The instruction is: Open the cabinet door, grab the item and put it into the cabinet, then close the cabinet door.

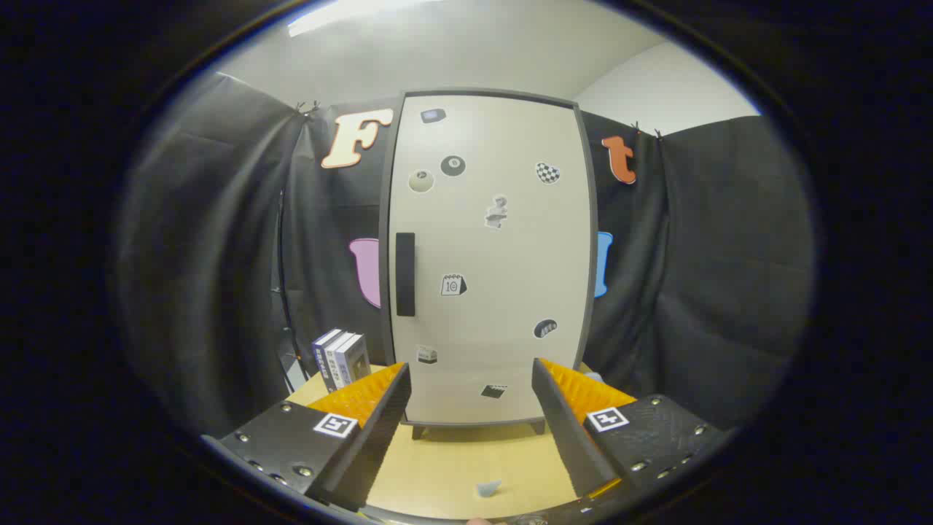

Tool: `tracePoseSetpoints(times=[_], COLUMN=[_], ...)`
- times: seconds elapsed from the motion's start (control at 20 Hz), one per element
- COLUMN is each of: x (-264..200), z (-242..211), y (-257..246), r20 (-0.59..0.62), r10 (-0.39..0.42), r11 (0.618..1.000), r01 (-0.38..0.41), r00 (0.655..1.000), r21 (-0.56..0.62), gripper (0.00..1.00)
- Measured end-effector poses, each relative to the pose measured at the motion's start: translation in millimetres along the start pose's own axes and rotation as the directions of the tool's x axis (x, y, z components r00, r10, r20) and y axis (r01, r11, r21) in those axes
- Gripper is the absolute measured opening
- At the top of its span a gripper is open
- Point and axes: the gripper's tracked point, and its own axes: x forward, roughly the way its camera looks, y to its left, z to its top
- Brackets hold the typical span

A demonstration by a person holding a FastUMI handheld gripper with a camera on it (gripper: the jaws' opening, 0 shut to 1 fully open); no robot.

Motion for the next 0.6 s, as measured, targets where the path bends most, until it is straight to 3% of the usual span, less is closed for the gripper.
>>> tracePoseSetpoints(times=[0.6], x=[2.2], z=[-3.7], y=[3.3], r20=[-0.023], r10=[-0.011], r11=[1.0], r01=[0.011], r00=[1.0], r21=[0.019], gripper=[0.99])
